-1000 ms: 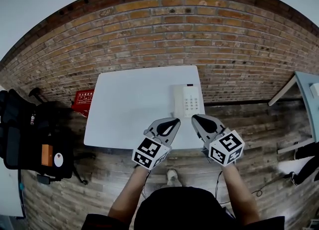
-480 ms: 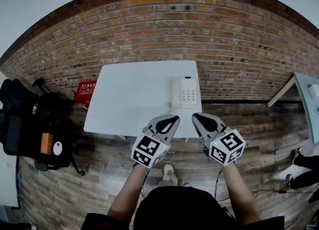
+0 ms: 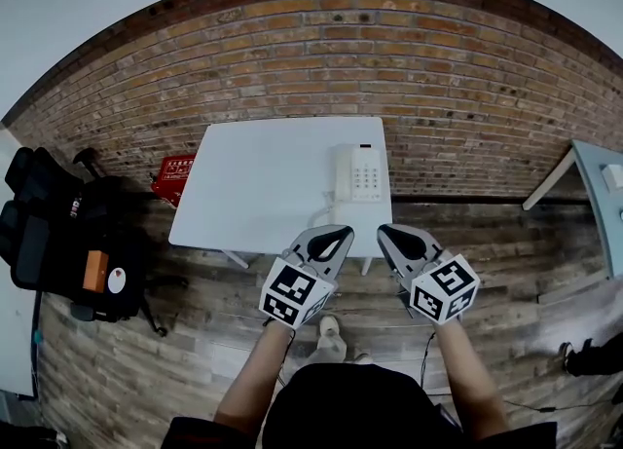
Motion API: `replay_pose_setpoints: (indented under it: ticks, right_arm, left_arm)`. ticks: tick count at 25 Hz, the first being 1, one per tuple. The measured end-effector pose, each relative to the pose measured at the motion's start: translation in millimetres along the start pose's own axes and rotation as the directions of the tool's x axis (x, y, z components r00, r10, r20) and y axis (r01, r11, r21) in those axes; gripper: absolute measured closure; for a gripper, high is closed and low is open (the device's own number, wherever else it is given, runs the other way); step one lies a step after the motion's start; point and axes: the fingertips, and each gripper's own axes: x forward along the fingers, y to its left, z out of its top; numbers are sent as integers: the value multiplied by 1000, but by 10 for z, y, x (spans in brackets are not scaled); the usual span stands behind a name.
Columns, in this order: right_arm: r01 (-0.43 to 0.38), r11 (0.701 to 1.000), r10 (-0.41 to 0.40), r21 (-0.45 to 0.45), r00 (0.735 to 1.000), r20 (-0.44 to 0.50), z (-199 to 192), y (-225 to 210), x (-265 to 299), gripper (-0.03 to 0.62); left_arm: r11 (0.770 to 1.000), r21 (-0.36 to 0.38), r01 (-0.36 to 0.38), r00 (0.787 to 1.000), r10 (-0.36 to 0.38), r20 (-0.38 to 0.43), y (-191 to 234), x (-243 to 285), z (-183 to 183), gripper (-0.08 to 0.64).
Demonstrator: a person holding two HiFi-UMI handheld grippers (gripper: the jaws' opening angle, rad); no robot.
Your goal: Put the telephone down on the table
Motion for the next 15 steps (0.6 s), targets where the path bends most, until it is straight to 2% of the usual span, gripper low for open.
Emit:
replay_pose_setpoints:
  ticks: [15]
  right_arm:
    - [-15,1000,15,-1,1000,25,-96,86,-569,575]
  left_arm:
    - [999,42,1,1000,-1,-12,-602,-62,10,552]
